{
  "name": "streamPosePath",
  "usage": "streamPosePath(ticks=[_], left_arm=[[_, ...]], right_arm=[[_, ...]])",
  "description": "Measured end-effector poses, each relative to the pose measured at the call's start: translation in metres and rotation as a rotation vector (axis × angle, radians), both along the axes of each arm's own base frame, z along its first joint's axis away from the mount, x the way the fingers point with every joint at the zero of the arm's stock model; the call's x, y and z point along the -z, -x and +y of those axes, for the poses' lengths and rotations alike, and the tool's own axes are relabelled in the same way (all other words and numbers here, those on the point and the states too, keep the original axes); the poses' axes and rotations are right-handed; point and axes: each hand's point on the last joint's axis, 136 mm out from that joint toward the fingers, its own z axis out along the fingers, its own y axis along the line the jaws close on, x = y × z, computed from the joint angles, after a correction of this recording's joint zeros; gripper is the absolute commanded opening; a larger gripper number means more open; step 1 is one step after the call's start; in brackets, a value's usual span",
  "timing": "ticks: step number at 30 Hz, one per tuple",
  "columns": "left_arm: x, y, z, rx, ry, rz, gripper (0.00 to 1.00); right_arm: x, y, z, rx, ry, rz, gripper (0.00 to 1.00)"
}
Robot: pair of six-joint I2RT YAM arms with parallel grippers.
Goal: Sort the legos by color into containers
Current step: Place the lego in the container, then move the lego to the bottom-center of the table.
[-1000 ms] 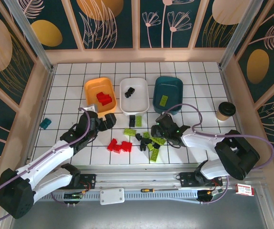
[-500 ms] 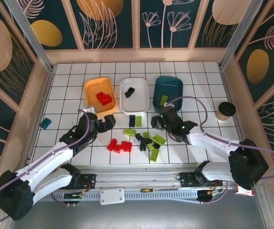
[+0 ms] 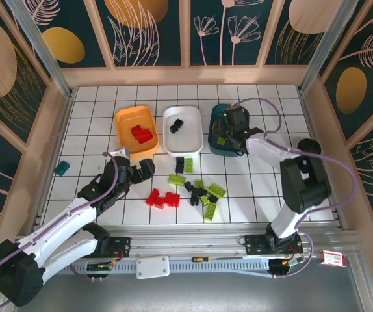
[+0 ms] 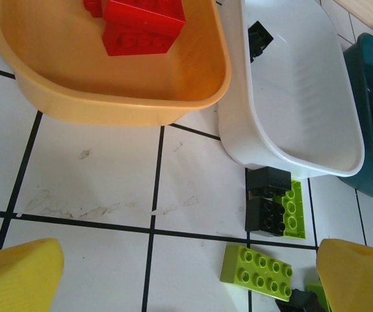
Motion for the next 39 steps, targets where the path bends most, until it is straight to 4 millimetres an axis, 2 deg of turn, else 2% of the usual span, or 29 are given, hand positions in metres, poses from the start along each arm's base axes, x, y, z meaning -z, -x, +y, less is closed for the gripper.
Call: streamPosePath(ticks=[1, 3, 4, 8, 12, 15, 18, 21, 23, 25, 30, 33, 36, 39], left_arm=[[0.000, 0.001, 0.001, -0.002, 0.001, 0.003, 0.99], [0.002, 0.003, 0.002, -0.003, 0.000, 0.008, 0.99], [0.003, 0.005, 0.003, -0.004, -0.002, 0.013, 0.99], [0.011, 0.009, 0.005, -0.006, -0.015, 0.039, 0.99], [0.016, 0.009, 0.005, -0.003, -0.025, 0.055, 0.99], [0.024, 0.010, 0.001, 0.021, -0.056, 0.083, 0.97], [0.030, 0.010, -0.018, 0.090, -0.113, 0.114, 0.95], [0.034, 0.005, -0.048, 0.171, -0.185, 0.134, 0.89], [0.038, -0.001, -0.066, 0.210, -0.228, 0.137, 0.85], [0.042, -0.007, -0.084, 0.245, -0.266, 0.130, 0.80], [0.055, -0.026, -0.109, 0.274, -0.332, 0.120, 0.66], [0.069, -0.032, -0.111, 0.270, -0.372, 0.133, 0.64], [0.077, -0.030, -0.108, 0.275, -0.389, 0.149, 0.69], [0.082, -0.025, -0.103, 0.274, -0.394, 0.156, 0.66]], right_arm=[[0.009, -0.003, -0.003, 0.007, 0.007, 0.020, 0.51], [0.022, -0.006, -0.007, 0.015, 0.013, 0.050, 0.70], [0.027, -0.006, -0.008, 0.017, 0.011, 0.061, 0.76], [0.029, -0.007, -0.006, 0.009, -0.004, 0.070, 0.84], [0.015, -0.008, -0.003, 0.002, -0.021, 0.044, 0.85], [-0.012, -0.003, -0.002, -0.005, -0.052, -0.011, 0.85], [-0.044, 0.012, 0.003, -0.025, -0.090, -0.086, 0.85], [-0.058, 0.029, 0.011, -0.049, -0.121, -0.128, 0.85], [-0.056, 0.039, 0.014, -0.062, -0.130, -0.126, 0.85], [-0.044, 0.051, 0.013, -0.069, -0.129, -0.102, 0.85], [-0.023, 0.072, 0.003, -0.055, -0.122, -0.056, 0.85], [-0.025, 0.078, -0.002, -0.048, -0.124, -0.065, 0.85], [-0.032, 0.081, -0.005, -0.042, -0.128, -0.086, 0.85], [-0.036, 0.084, -0.007, -0.039, -0.131, -0.100, 0.85]])
